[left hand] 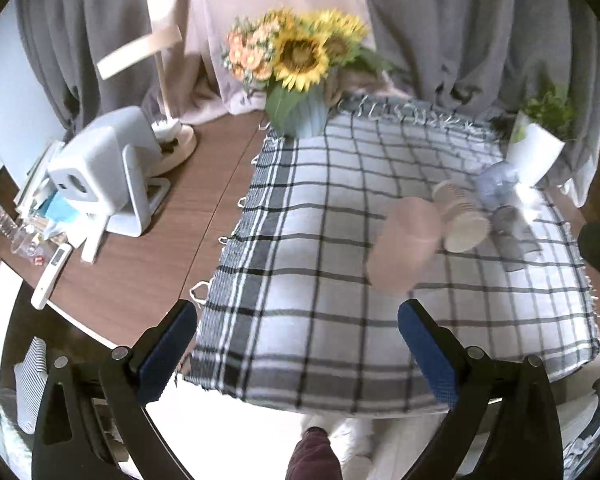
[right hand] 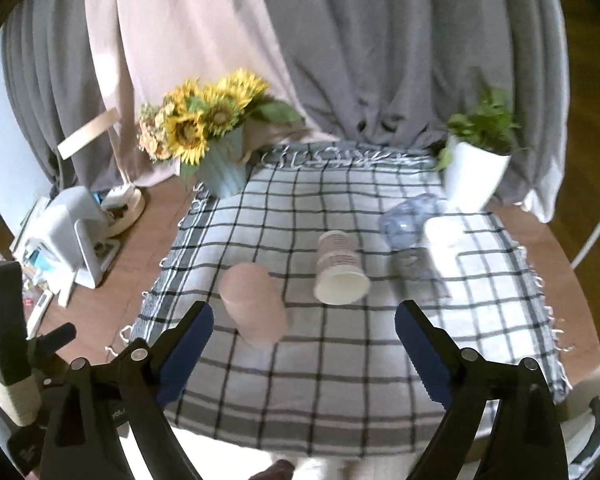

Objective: Flip cup upside down

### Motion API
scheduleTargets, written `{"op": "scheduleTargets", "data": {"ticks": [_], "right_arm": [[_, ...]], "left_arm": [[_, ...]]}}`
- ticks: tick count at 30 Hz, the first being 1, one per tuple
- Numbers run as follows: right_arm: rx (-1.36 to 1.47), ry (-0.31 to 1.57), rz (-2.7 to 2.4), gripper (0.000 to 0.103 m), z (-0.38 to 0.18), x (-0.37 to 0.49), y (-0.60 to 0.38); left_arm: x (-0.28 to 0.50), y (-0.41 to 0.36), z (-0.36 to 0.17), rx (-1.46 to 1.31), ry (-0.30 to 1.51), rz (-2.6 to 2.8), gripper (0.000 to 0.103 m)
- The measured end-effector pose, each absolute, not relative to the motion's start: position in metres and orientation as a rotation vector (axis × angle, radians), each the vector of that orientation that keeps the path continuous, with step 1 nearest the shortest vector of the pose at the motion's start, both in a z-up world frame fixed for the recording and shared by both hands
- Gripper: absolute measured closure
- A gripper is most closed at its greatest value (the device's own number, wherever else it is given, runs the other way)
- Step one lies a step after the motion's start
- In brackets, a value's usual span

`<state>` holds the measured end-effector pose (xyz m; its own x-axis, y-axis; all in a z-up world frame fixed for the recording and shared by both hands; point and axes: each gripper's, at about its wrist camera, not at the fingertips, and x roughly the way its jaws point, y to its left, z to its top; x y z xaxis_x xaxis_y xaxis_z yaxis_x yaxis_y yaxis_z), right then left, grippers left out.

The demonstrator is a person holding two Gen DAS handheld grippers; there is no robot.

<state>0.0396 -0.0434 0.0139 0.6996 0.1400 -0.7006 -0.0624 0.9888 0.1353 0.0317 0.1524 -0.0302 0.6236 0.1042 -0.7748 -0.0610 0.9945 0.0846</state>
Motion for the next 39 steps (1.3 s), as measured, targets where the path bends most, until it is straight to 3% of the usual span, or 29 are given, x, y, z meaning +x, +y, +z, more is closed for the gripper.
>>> {"op": "scheduleTargets", "data": {"ticks": [17, 39], "right_arm": [[0.155, 0.639, 0.070, 0.008, 0.044, -0.085, -0.129], [0.222, 0.610, -0.022, 0.008, 0.054, -0.117, -0.150]], "left_arm": [[-0.085, 0.095, 0.018, 0.047, 0.708, 0.076, 0.000], [-0.108, 0.081, 0.049, 0.046, 0.598, 0.035, 0.000]]}}
